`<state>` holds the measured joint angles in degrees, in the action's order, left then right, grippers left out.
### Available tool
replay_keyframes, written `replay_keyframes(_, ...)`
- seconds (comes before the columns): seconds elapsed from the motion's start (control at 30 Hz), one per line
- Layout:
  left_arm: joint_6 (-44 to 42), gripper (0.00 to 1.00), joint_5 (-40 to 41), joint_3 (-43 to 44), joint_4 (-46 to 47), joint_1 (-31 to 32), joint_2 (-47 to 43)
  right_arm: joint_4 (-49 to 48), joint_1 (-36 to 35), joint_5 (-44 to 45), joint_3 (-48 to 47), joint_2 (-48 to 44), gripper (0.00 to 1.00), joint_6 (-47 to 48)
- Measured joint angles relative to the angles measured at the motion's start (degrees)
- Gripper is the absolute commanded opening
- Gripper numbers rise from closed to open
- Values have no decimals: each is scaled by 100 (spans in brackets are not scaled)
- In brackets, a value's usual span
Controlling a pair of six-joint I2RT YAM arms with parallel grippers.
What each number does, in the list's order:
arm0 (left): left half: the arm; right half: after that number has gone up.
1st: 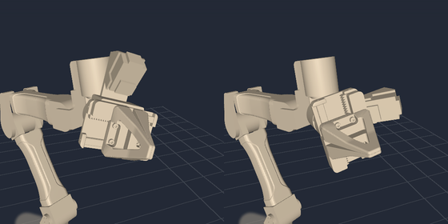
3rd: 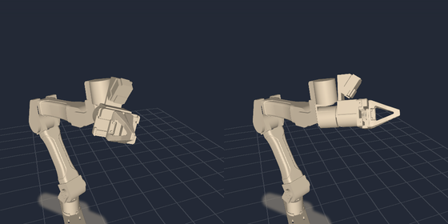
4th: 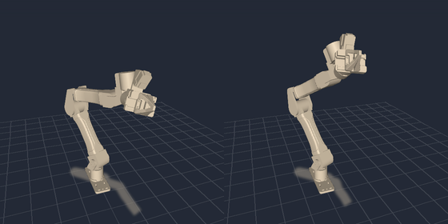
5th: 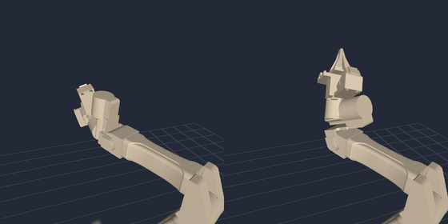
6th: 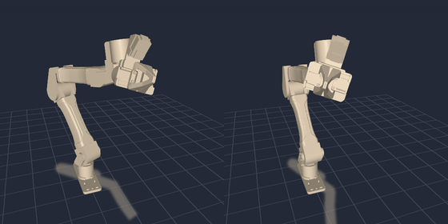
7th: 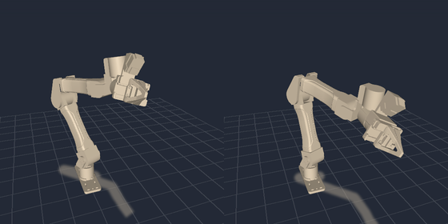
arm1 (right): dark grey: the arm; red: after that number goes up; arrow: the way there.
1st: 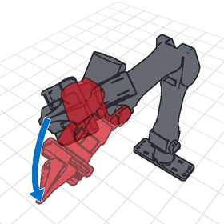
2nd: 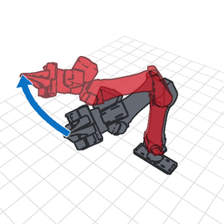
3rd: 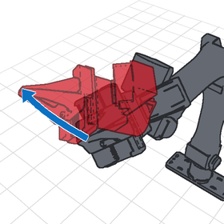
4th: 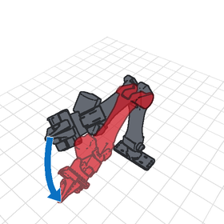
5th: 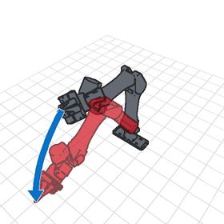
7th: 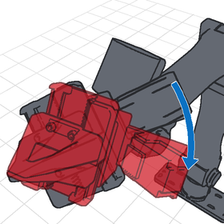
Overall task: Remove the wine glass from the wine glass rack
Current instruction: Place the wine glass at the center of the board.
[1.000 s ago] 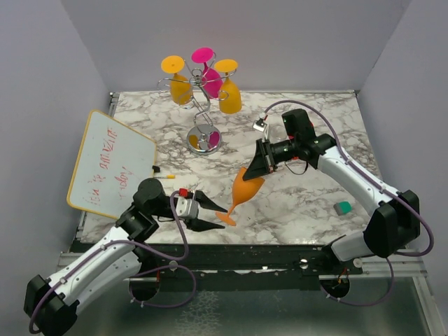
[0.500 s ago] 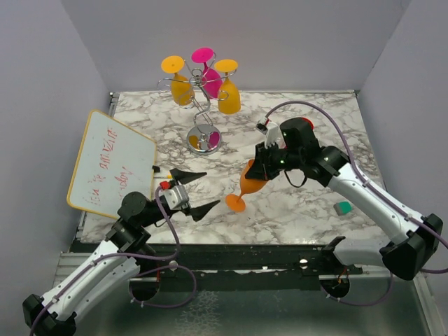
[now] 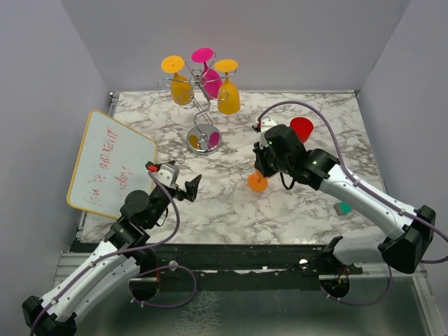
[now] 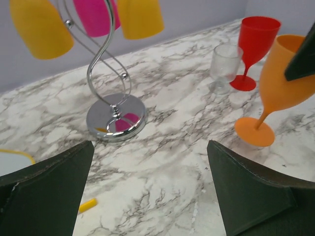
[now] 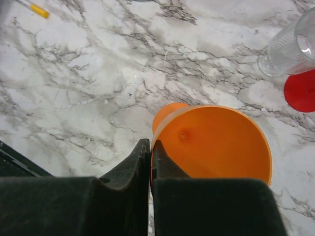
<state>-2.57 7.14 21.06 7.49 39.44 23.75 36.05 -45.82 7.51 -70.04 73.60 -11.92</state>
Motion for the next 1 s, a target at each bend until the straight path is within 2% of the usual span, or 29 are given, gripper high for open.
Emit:
replay_keyframes(0.17, 48, 99, 483, 61, -339, 2, 254, -31, 2, 361, -2, 245, 1, 109)
replay_keyframes(0.77, 153, 99, 960, 101, -599, 0, 155, -175, 0, 1523, -1016, 2092, 0, 407)
replay_keyframes(1.0, 162, 99, 1036, 101, -656, 0, 155, -531, 2, 1757, -1027, 2245, 1, 385)
